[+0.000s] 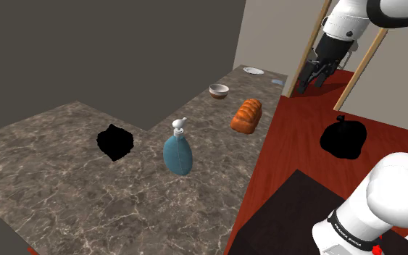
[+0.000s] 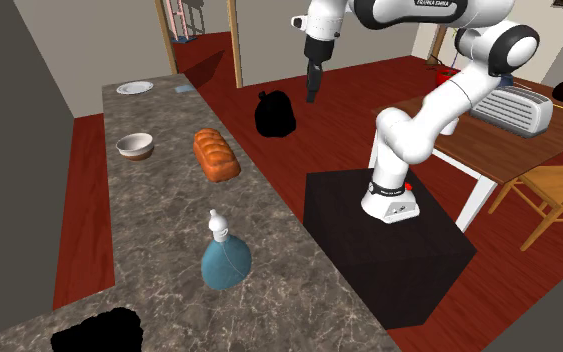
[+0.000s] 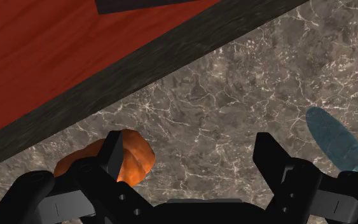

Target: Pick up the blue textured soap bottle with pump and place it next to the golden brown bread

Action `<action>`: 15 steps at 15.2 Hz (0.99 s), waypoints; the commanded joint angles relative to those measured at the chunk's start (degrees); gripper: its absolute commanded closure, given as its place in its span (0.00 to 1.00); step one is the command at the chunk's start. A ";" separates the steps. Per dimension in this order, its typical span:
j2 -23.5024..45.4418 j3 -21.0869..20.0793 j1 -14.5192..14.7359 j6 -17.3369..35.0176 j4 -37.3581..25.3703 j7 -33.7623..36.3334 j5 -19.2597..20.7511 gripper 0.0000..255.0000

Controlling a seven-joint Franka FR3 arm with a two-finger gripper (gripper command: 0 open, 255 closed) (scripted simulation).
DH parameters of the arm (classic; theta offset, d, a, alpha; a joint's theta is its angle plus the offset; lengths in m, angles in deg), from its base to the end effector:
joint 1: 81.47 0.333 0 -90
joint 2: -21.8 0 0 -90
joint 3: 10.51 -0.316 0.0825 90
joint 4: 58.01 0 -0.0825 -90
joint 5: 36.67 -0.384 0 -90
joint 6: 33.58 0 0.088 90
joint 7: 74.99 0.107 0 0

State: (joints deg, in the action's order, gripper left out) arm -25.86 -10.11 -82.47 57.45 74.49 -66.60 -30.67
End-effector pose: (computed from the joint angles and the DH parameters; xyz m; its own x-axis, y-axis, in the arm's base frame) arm 0.2956 -0.0191 0.6271 0.9787 -0.1656 0.1210 -0.1761 -0.9809 0.0822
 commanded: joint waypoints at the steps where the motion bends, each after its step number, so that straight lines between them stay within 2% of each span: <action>1: 0.00 0.00 0.00 0.00 0.00 0.00 0.00 0.00; 8: 6.03 -0.38 3.41 13.77 5.77 0.02 -4.69 0.00; 15: 15.19 -1.09 7.34 27.49 8.09 -1.28 -9.74 0.00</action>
State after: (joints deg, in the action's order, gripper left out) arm -11.72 -11.12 -75.73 82.75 81.91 -67.60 -39.63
